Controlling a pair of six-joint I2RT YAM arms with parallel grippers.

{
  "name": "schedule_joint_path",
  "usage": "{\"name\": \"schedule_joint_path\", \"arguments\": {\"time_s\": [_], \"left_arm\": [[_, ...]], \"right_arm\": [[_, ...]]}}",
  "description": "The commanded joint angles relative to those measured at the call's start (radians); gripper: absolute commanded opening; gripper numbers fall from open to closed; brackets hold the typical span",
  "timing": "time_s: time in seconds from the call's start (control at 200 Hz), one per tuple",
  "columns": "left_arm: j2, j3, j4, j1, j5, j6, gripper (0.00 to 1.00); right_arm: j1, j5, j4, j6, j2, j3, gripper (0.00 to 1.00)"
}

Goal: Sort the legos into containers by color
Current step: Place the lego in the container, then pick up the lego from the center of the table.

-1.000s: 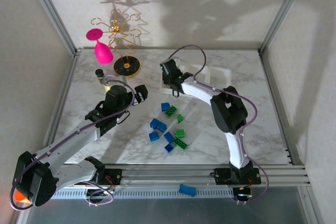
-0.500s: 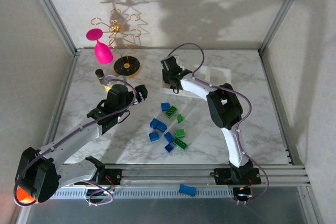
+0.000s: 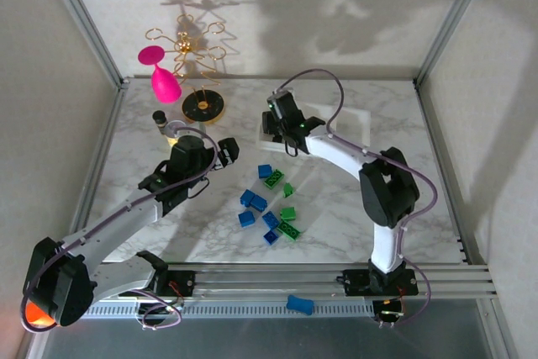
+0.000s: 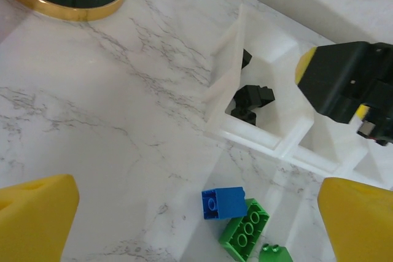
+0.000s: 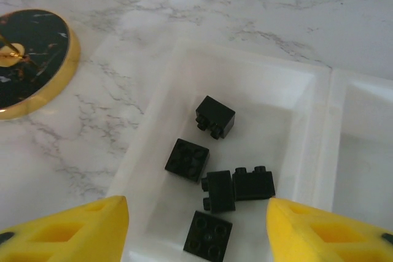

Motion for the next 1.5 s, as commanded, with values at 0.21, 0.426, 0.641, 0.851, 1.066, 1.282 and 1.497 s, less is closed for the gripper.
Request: {"name": "schedule_joint_path", "arguments": {"time_s": [0.21, 0.426, 0.641, 0.851, 1.066, 1.282, 1.497], "left_arm": [[-0.063, -0.04, -0.013, -0.062, 0.046, -0.013, 1.0], [-0.077, -0.059, -0.065, -0.115, 0.011, -0.024, 1.0], [-0.105, -0.097, -0.09, -0.127, -0.006, -0.046, 1.0], [-0.097, -0.11, -0.091, -0.127, -0.015, -0.055, 1.0], [-0.087, -0.111, -0.077, -0.127, -0.02, -0.054, 1.0], [-0.079, -0.108, -0.073, -0.127, -0.02, -0.054, 1.0], [-0.082, -0.11, -0.075, -0.127, -0.03, -0.053, 1.0]], "right_arm": [[0.079, -0.05, -0.046, -0.006, -0.174, -0.222, 0.67], [0.131, -0.097, -0.06, 0.003, -0.272, -0.382, 0.73], [0.199, -0.132, -0.075, 0.035, -0.348, -0.504, 0.76], [0.215, -0.047, -0.142, 0.106, -0.348, -0.555, 0.78], [0.215, -0.006, -0.139, 0.11, -0.281, -0.557, 0.75], [0.215, -0.004, -0.091, 0.106, -0.225, -0.536, 0.66], [0.214, -0.008, -0.061, 0.109, -0.185, -0.528, 0.54]]}}
